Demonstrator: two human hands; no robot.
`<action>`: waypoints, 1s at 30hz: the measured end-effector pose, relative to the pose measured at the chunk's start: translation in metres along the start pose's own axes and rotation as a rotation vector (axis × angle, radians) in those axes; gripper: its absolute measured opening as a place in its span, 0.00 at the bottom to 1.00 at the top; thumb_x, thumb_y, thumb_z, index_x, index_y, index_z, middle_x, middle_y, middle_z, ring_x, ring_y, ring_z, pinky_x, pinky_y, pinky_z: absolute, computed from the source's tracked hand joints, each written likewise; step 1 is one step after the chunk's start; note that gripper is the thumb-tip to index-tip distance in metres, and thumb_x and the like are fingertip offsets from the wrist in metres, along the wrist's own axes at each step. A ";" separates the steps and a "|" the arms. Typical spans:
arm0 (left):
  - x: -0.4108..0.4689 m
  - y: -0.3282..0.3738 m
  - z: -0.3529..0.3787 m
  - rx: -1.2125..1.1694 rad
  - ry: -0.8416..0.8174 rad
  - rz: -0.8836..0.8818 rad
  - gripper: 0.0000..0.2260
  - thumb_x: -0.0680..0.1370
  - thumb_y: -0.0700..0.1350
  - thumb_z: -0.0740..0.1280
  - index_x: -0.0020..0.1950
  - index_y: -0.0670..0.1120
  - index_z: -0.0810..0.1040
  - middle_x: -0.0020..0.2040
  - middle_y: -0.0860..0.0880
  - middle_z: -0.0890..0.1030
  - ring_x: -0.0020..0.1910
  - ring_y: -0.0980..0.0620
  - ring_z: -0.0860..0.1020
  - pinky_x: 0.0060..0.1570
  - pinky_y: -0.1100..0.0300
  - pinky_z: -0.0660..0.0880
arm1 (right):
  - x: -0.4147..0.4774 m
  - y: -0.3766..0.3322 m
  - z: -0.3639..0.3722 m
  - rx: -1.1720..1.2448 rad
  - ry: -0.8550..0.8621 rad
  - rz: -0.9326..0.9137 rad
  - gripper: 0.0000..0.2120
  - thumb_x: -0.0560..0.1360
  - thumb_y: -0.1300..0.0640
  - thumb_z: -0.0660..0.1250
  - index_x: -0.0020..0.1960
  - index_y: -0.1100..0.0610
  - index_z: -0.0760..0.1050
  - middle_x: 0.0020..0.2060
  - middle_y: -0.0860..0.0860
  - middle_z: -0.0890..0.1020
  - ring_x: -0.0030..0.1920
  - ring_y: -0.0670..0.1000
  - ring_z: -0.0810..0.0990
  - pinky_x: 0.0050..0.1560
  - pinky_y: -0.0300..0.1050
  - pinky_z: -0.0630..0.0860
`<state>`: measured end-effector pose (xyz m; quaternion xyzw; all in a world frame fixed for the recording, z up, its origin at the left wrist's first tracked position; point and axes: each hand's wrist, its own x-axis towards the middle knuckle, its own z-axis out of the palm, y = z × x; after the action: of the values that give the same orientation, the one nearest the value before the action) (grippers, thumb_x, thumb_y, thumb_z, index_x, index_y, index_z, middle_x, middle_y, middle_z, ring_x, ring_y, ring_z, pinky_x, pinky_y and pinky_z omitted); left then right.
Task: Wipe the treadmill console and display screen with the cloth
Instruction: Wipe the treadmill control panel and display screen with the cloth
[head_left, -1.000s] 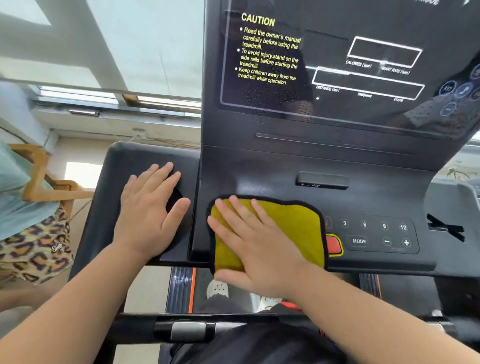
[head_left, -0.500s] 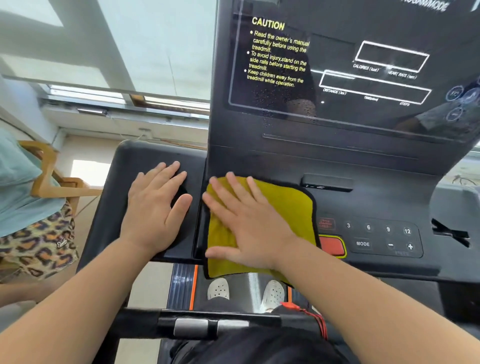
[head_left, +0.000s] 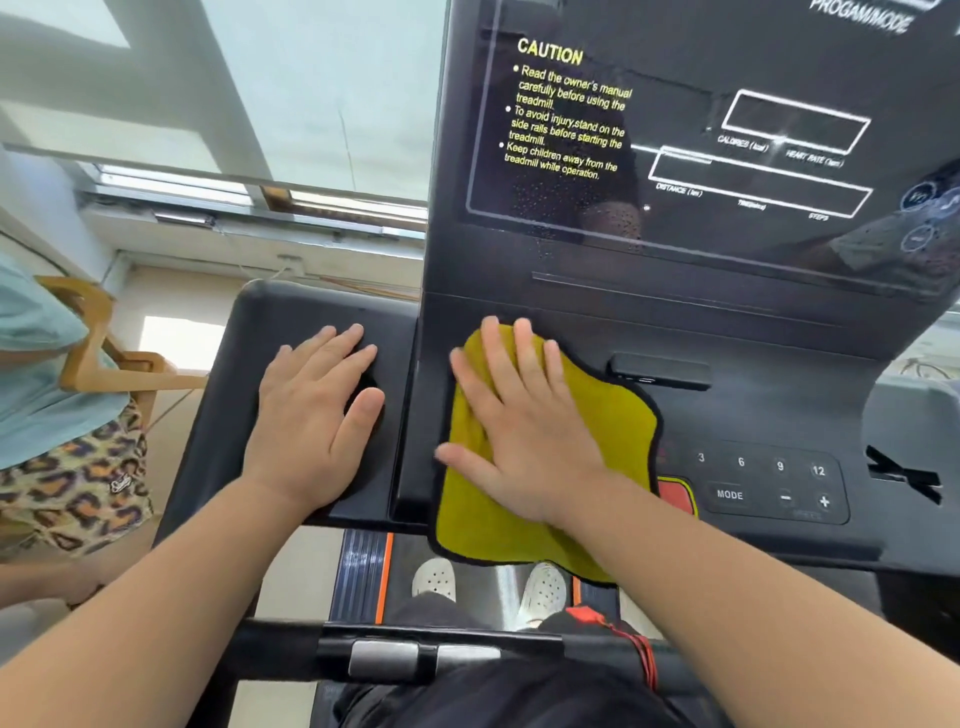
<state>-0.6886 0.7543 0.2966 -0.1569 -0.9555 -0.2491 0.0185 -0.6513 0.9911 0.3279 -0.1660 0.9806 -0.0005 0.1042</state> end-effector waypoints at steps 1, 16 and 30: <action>0.000 0.000 0.000 0.001 0.003 -0.001 0.38 0.82 0.65 0.39 0.72 0.43 0.76 0.76 0.44 0.71 0.77 0.42 0.65 0.76 0.37 0.57 | 0.005 -0.012 0.001 0.004 0.002 -0.049 0.41 0.79 0.26 0.43 0.85 0.49 0.45 0.83 0.55 0.39 0.82 0.61 0.33 0.80 0.65 0.38; 0.000 -0.001 0.000 0.002 0.011 0.007 0.36 0.82 0.64 0.41 0.71 0.43 0.77 0.75 0.44 0.73 0.76 0.40 0.66 0.76 0.38 0.57 | -0.028 0.030 0.011 -0.031 -0.004 0.013 0.42 0.80 0.26 0.42 0.85 0.50 0.48 0.84 0.53 0.45 0.83 0.60 0.39 0.80 0.68 0.47; 0.000 0.001 0.003 0.031 0.035 -0.012 0.30 0.83 0.58 0.46 0.72 0.43 0.76 0.75 0.45 0.73 0.77 0.42 0.66 0.76 0.40 0.58 | -0.056 0.021 0.030 -0.156 -0.021 -0.586 0.40 0.80 0.28 0.49 0.84 0.50 0.50 0.83 0.51 0.50 0.83 0.58 0.47 0.81 0.62 0.42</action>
<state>-0.6877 0.7566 0.2947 -0.1464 -0.9598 -0.2369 0.0363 -0.6002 1.0307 0.3088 -0.4494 0.8869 0.0464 0.0968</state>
